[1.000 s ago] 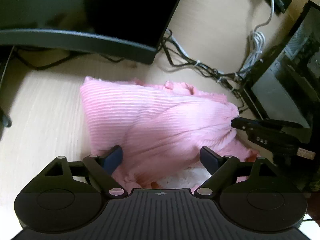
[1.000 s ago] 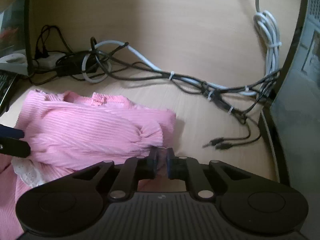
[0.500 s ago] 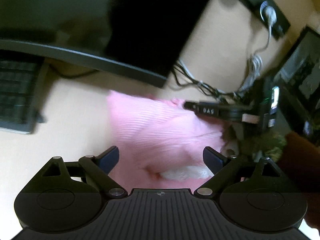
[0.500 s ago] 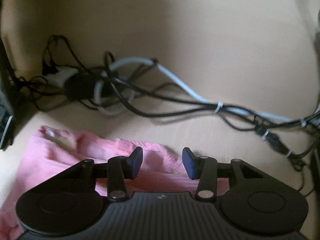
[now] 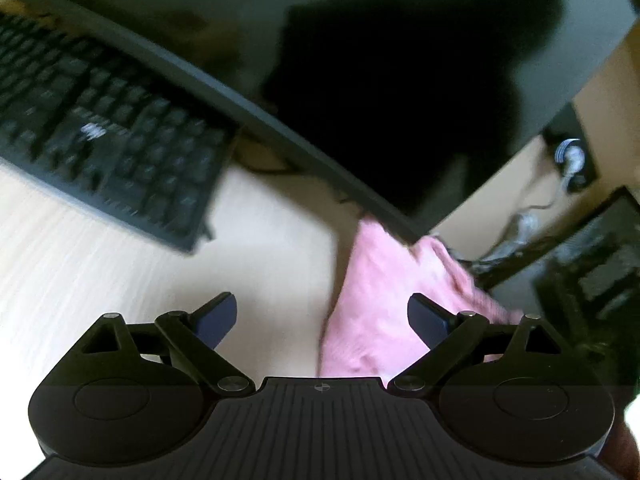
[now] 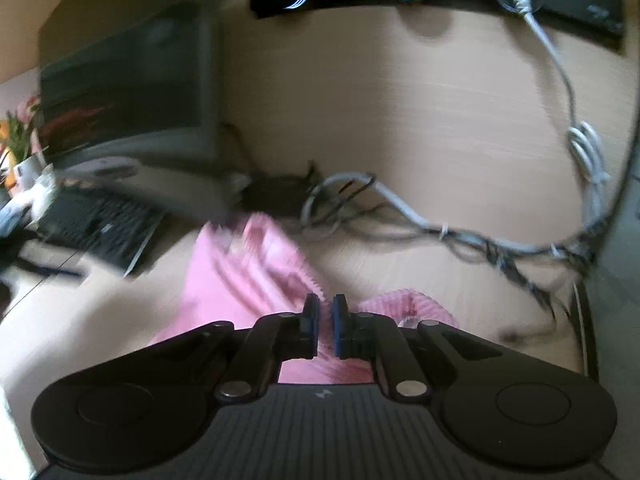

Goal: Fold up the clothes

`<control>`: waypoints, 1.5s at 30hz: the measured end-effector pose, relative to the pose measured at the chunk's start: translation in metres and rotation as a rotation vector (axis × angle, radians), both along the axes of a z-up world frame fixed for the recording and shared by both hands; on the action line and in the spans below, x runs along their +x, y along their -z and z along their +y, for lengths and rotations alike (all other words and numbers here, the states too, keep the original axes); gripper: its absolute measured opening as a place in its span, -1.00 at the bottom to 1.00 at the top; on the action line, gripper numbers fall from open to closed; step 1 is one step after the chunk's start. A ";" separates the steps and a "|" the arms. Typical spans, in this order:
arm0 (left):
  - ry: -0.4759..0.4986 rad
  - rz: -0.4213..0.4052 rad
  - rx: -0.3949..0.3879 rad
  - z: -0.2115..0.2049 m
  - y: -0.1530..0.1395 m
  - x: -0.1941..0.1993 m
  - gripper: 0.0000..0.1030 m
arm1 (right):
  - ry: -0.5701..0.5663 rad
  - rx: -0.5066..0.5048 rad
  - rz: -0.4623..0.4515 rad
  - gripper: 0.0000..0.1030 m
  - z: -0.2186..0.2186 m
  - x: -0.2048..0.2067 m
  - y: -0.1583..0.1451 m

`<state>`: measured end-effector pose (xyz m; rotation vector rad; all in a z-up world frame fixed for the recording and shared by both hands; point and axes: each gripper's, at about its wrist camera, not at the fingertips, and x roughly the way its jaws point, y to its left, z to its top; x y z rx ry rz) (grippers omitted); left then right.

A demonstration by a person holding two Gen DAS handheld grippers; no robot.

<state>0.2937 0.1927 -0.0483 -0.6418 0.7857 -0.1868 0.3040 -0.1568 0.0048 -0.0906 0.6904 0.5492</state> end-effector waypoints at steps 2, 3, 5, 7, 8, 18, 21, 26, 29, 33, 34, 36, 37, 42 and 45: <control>0.040 -0.020 -0.014 -0.005 -0.003 0.008 0.89 | 0.020 -0.006 0.053 -0.87 -0.005 -0.027 0.008; 0.061 -0.030 -0.021 -0.007 -0.005 0.012 0.89 | 0.038 -0.014 0.081 -0.87 -0.006 -0.038 0.016; 0.101 -0.049 -0.035 -0.012 -0.008 0.021 0.89 | 0.077 -0.030 0.127 -0.87 -0.006 -0.056 0.035; 0.147 -0.063 -0.047 -0.019 -0.011 0.030 0.90 | 0.116 -0.045 0.156 -0.87 -0.006 -0.067 0.053; 0.181 -0.054 -0.046 -0.030 -0.011 0.036 0.90 | 0.130 -0.045 0.165 -0.87 -0.006 -0.070 0.058; 0.414 0.042 0.201 -0.115 0.003 0.057 0.69 | 0.189 0.031 0.172 -0.74 -0.023 -0.095 0.038; 0.463 0.048 0.308 -0.112 0.012 0.038 0.71 | 0.216 0.097 0.149 0.26 -0.043 -0.102 0.013; 0.528 0.063 0.431 -0.106 0.026 0.007 0.77 | 0.303 0.178 0.171 0.78 -0.066 -0.085 0.013; 0.516 0.083 0.350 -0.096 0.025 -0.004 0.77 | 0.381 0.189 0.237 0.78 -0.068 -0.068 0.037; 0.409 0.131 0.091 -0.073 0.019 -0.006 0.76 | 0.378 0.172 0.274 0.77 -0.058 -0.060 0.060; 0.386 0.138 0.054 -0.072 0.019 -0.006 0.76 | 0.371 0.167 0.275 0.74 -0.055 -0.060 0.064; 0.347 0.163 -0.002 -0.074 0.022 -0.001 0.76 | 0.352 0.141 0.249 0.38 -0.047 -0.059 0.065; 0.334 0.176 -0.020 -0.076 0.025 0.002 0.74 | 0.342 0.120 0.230 0.27 -0.044 -0.059 0.065; 0.315 0.191 0.016 -0.088 0.031 0.013 -0.13 | 0.287 0.046 0.185 -0.53 -0.030 -0.045 0.066; 0.315 0.140 0.055 -0.091 0.020 0.035 -0.35 | 0.256 0.033 0.122 -0.70 -0.018 -0.018 0.055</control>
